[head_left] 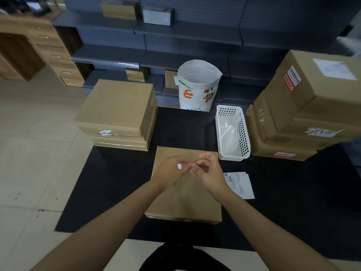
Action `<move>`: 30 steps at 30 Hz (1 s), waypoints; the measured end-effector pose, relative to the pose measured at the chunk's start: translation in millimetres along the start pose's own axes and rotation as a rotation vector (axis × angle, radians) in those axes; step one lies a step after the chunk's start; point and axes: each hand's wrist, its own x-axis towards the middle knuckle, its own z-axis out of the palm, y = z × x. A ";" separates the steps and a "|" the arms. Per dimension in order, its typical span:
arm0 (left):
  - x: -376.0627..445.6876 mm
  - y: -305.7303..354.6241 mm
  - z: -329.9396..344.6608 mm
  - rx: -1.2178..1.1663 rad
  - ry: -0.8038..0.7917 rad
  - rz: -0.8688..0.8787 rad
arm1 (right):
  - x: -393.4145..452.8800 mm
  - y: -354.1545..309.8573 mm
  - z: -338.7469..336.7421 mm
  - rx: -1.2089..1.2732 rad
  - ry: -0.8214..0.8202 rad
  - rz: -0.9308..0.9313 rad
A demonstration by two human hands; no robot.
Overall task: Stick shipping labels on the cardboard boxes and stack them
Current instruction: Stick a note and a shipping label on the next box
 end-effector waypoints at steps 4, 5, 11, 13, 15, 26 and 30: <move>0.4 6.5 -6.1 0.026 -0.010 0.032 | -2.2 -5.0 -3.2 -0.080 0.020 -0.048; 0.5 8.7 -6.7 0.042 -0.012 0.038 | -2.6 -5.8 -3.8 -0.098 0.021 -0.060; 3.1 14.7 -6.0 -0.018 -0.002 -0.022 | 0.0 -12.2 -7.9 -0.183 -0.001 -0.143; 4.1 15.0 -6.2 -0.038 0.033 -0.046 | 1.0 -14.3 -8.2 -0.183 -0.002 -0.138; 7.3 16.0 -10.8 -0.098 0.104 -0.123 | 3.6 -13.1 -9.5 -0.178 0.032 -0.112; 43.6 27.0 -56.4 -0.299 0.535 -0.288 | 27.3 44.7 -37.8 -0.280 0.401 0.488; 55.9 33.5 -73.9 -0.373 0.666 -0.275 | 26.2 41.8 -45.5 -0.257 0.508 0.526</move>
